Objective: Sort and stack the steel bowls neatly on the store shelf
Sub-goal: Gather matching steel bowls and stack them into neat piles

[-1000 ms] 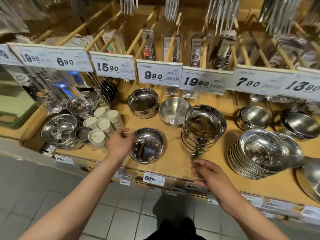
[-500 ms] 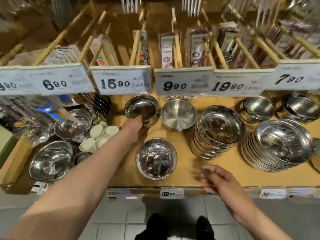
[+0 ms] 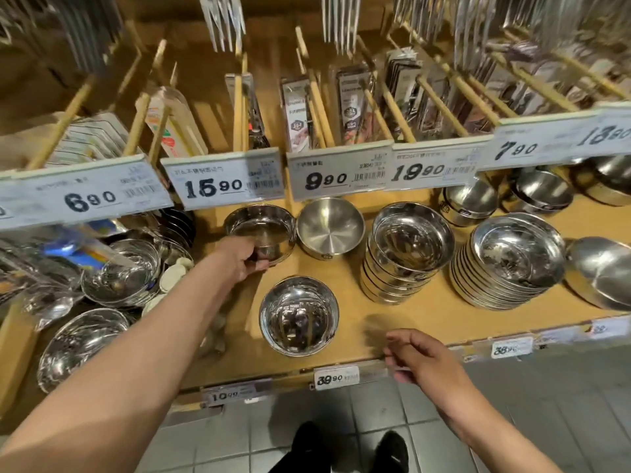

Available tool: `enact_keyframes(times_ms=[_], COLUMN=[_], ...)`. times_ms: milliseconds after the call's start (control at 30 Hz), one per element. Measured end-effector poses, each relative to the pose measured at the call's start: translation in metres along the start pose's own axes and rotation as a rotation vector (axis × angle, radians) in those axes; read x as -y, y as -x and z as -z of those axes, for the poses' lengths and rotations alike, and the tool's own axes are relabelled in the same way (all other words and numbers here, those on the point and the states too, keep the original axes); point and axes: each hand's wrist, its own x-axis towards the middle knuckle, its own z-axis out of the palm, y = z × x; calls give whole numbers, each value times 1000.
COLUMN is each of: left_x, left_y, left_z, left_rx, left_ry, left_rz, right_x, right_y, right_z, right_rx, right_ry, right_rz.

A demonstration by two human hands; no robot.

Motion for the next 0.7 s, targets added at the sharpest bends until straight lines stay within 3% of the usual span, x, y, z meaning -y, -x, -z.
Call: enact_keyframes(times_ms=[433, 700], left_x=[26, 88], left_y=[123, 140], left_z=[21, 44], left_rx=[22, 12], left_ry=[125, 112], left_rz=[-177, -79], right_x=[26, 24], right_y=[-11, -15], right_z=[-6, -8], right_rx=[223, 263], right_ry=[82, 106], right_rz=[51, 36])
